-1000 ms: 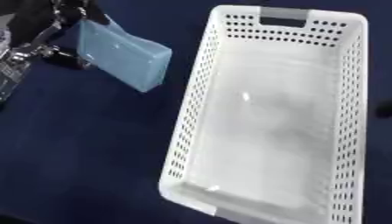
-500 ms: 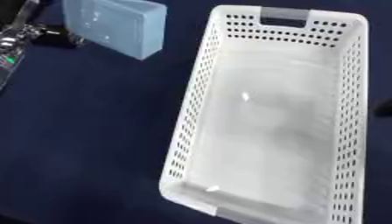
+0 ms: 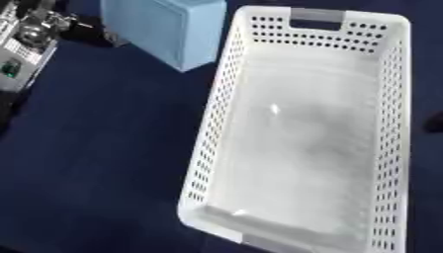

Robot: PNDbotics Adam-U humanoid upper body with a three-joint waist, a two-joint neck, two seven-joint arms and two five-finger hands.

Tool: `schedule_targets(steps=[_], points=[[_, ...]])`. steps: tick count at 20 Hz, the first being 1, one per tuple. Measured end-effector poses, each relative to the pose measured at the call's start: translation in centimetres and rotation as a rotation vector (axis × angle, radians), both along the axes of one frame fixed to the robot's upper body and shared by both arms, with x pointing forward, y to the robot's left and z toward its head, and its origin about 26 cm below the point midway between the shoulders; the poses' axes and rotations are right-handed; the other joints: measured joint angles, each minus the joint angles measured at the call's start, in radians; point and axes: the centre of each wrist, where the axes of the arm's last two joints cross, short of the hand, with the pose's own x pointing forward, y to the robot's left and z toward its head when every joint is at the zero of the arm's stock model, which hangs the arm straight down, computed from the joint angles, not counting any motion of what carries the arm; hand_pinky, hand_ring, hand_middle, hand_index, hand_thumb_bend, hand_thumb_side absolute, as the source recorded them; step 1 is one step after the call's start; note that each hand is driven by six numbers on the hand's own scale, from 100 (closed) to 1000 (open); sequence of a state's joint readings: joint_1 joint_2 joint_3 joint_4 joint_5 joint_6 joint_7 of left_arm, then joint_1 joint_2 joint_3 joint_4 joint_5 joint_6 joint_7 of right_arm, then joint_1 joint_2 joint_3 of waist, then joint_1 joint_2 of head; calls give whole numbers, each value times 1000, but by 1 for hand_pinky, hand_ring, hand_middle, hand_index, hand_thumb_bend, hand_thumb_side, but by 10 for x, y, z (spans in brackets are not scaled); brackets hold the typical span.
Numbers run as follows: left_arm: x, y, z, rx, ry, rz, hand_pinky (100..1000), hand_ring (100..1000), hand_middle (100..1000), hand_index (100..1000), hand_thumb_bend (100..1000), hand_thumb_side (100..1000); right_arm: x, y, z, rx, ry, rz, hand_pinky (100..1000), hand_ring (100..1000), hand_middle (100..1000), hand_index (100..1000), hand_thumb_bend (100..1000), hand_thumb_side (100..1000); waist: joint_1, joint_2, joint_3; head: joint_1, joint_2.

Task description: Pick up objects on the table and place them in the box.

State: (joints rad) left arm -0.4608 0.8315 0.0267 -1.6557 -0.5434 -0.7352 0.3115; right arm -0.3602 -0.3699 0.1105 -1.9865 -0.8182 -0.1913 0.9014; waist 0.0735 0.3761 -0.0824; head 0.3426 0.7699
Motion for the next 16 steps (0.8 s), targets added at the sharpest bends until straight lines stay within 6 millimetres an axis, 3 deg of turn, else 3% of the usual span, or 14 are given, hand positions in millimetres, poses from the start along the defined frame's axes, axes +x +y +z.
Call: schedule_targets(steps=[6,14,16], points=[[6,-32,12,154,19,-141,100,100,100,170,310,100,0,1,0,-3,3,6,825,689,677,999,100,731,10,-5,-13,1,0],[14,-75,20,240,26,-325,100,100,107,242,128,100,1,2,2,1,5,22,821,688,674,983,100,734,17,-5,-35,1,0],[14,-88,22,240,25,-376,100,145,161,304,100,100,1,2,2,0,7,26,821,688,675,985,100,733,19,-5,-40,2,0]])
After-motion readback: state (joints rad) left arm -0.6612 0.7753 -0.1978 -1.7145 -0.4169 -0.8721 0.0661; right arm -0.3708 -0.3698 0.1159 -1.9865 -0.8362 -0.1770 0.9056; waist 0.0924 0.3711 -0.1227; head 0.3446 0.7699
